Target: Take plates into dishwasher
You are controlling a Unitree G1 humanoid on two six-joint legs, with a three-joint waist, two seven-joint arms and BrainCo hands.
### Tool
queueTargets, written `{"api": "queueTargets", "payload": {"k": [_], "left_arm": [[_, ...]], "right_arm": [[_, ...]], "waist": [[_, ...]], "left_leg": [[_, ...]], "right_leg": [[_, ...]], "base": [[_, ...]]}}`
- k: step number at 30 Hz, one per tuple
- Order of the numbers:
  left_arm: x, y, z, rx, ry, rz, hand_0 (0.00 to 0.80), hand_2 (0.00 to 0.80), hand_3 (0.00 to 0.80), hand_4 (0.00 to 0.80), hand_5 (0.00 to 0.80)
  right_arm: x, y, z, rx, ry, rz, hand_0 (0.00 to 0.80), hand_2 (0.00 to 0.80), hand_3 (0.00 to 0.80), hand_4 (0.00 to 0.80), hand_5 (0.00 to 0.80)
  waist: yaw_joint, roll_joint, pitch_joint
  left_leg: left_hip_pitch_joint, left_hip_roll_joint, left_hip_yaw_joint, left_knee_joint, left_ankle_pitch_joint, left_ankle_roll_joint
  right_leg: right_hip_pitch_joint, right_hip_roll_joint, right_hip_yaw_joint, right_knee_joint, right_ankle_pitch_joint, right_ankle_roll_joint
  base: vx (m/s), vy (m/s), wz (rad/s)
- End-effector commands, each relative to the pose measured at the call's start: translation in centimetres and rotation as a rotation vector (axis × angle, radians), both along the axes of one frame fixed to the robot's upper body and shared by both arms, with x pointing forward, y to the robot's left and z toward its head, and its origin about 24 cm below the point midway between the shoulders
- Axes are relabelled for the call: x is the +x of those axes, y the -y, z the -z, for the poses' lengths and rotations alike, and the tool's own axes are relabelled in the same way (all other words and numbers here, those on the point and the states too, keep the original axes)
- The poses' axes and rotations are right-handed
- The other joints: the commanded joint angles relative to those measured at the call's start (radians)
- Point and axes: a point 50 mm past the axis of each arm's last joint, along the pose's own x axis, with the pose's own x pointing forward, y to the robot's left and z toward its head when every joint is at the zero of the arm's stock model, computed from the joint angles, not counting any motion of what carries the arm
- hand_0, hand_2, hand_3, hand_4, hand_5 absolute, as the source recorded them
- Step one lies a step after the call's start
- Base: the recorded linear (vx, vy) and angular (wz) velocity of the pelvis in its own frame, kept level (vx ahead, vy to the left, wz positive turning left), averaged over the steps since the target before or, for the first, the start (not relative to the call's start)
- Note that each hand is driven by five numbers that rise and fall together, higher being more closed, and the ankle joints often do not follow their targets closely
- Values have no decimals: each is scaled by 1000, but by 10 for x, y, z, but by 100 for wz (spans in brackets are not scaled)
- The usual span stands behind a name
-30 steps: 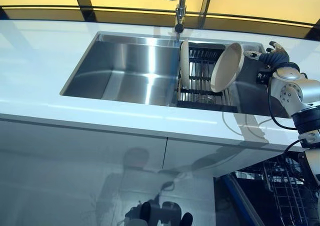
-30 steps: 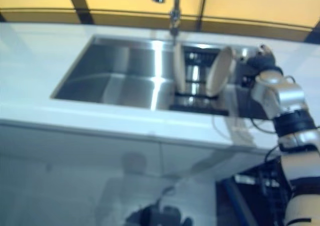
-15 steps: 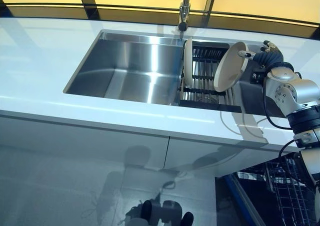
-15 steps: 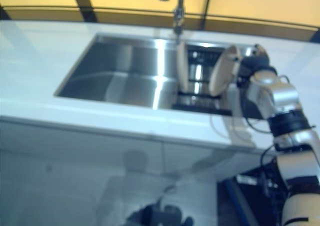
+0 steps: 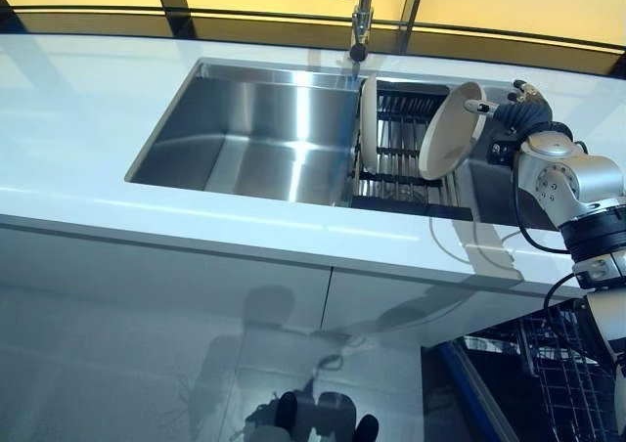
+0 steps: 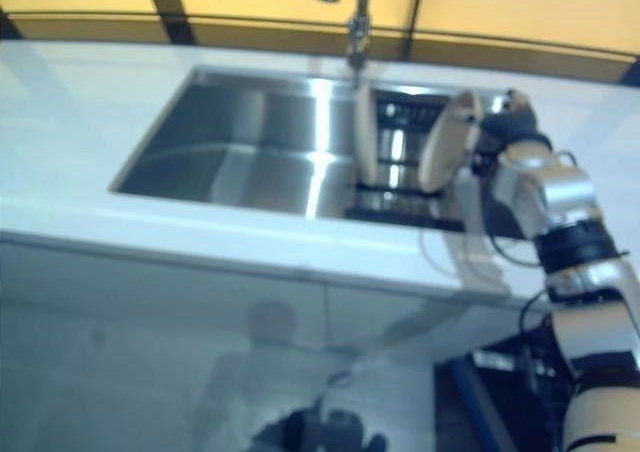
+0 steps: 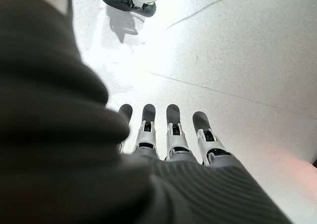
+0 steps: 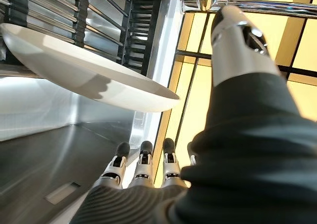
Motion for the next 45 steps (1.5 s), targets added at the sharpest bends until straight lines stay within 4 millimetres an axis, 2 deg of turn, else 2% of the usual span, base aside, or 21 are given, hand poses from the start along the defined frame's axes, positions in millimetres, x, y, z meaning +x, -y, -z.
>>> {"api": "queueTargets", "payload": {"k": [1, 9, 12, 16, 37, 38, 39, 40, 41, 43, 44, 45], "left_arm": [[-8, -3, 1, 38, -73, 70, 0, 0, 0, 0, 0], [-7, 0, 1, 27, -55, 61, 0, 0, 0, 0, 0], [-8, 4, 3, 2, -16, -124, 0, 0, 0, 0, 0], [-7, -1, 0, 23, 12, -225, 0, 0, 0, 0, 0], [-4, 1, 0, 2, 49, -229, 0, 0, 0, 0, 0], [-5, 1, 0, 0, 50, -232, 0, 0, 0, 0, 0], [-6, 1, 0, 0, 50, -232, 0, 0, 0, 0, 0], [-6, 2, 0, -1, 50, -232, 0, 0, 0, 0, 0], [-7, 2, 1, -3, 49, -233, 0, 0, 0, 0, 0], [-8, 3, 1, -3, 50, -234, 0, 0, 0, 0, 0], [-9, 4, 2, -4, 51, -232, 0, 0, 0, 0, 0], [-9, 4, 2, -4, 53, -232, 0, 0, 0, 0, 0]], "right_arm": [[-3, -8, -45, -112, 134, 14, 0, 0, 0, 0, 0], [-3, -6, -50, -136, 133, 31, 0, 0, 0, 0, 0], [-4, -4, -50, -136, 132, 40, 0, 0, 0, 0, 0], [-6, 2, -50, -126, 132, 64, 0, 0, 0, 0, 0], [-13, 25, -61, -119, 134, 181, 0, 0, 0, 0, 0], [-14, 27, -60, -123, 126, 195, 50, 50, 50, 50, 50], [-14, 30, -59, -128, 118, 214, 151, 151, 151, 151, 151], [-15, 33, -59, -134, 111, 234, 289, 289, 289, 289, 289], [-17, 37, -59, -150, 100, 259, 474, 474, 474, 474, 474], [-19, 44, -59, -179, 83, 298, 731, 731, 731, 731, 731], [-20, 49, -60, -197, 73, 321, 800, 800, 800, 800, 800], [-22, 52, -62, -213, 70, 337, 800, 800, 800, 800, 800]], "waist": [[25, -6, -11], [27, -1, 5], [30, 2, 14], [39, 1, 22], [52, 20, 59], [52, 19, 60], [52, 19, 60], [52, 18, 62], [52, 18, 62], [51, 16, 63], [51, 14, 63], [51, 12, 62]], "left_leg": [[-7, -6, 9, -4, -73, 10], [-18, -6, 7, -4, -69, 10], [-22, -6, 4, -4, -68, 10], [-27, -8, -5, -4, -67, 11], [-66, -16, -24, -4, -54, 14], [-68, -16, -23, -4, -54, 14], [-69, -16, -22, -4, -54, 14], [-69, -16, -22, -4, -54, 14], [-69, -16, -22, -4, -54, 14], [-69, -15, -20, -4, -55, 14], [-70, -14, -18, -4, -55, 14], [-70, -14, -17, -4, -56, 13]], "right_leg": [[30, -12, -5, 7, -79, 27], [18, -13, -4, 11, -78, 25], [14, -14, -5, 13, -78, 24], [12, -16, -13, 14, -78, 24], [-22, -21, -27, 16, -70, 27], [-24, -21, -28, 15, -69, 27], [-25, -21, -28, 16, -69, 27], [-26, -20, -28, 15, -68, 28], [-26, -20, -28, 14, -67, 28], [-27, -19, -27, 12, -65, 29], [-26, -18, -27, 9, -63, 30], [-26, -18, -28, 7, -62, 31]], "base": [[0, 0, 0], [0, 0, 0], [0, 0, 0], [7, -1, 2], [-3, 13, 3], [0, 0, 0], [0, 0, 0], [0, 0, 0], [0, 0, 0], [0, 0, 0], [0, 0, 0], [0, 0, 0]]}}
